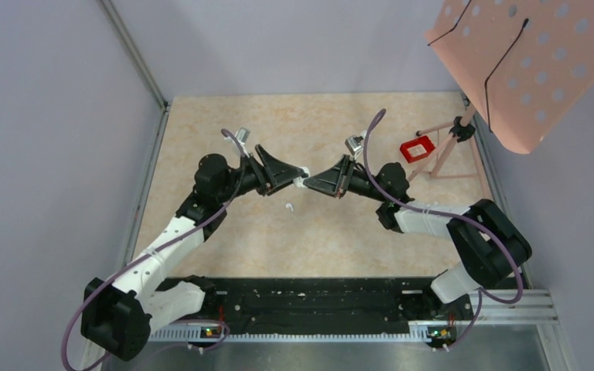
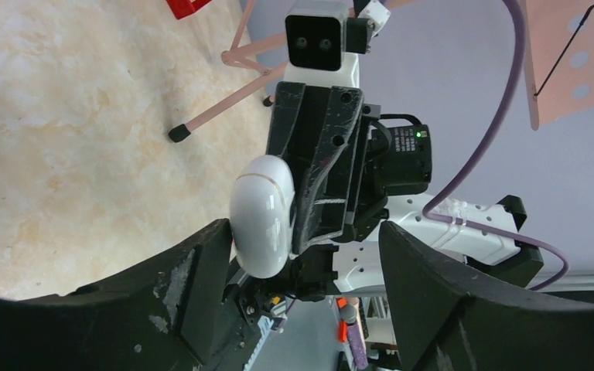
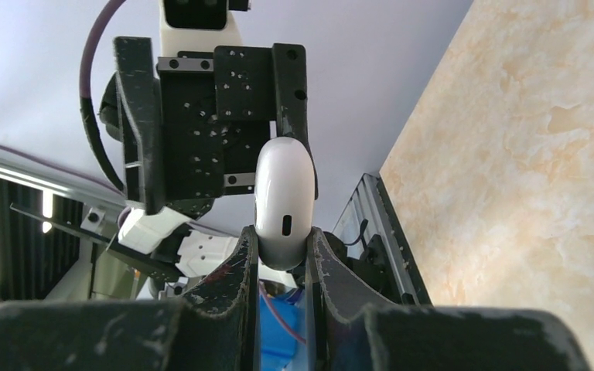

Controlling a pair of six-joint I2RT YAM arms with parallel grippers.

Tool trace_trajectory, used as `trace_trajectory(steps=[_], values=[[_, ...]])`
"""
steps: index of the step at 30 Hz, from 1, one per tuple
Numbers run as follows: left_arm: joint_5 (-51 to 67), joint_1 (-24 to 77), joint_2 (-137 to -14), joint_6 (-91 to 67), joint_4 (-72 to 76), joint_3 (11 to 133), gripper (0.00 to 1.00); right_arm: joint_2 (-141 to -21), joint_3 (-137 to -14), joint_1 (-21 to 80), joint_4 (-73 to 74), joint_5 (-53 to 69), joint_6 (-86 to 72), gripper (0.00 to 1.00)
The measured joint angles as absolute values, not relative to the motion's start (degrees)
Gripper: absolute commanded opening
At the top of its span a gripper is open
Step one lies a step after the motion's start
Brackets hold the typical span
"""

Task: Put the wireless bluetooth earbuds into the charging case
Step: Pass from the right arm to the left

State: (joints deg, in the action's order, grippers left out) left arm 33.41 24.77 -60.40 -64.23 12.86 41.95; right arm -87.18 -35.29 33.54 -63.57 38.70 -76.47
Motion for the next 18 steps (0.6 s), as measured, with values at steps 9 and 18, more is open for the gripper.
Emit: trace_trajectory(steps=[9,18], values=[[32.5,24.8,-59.3,-64.6,13.3,39.9,0.48,-86.0,-35.3,33.5,-62.6,38.7,-76.0,0.00],[32.3,24.7,-60.7,-64.4,13.3,39.9,0.37,-85.6,-35.3,33.3,-62.5,38.7,-76.1,0.00]])
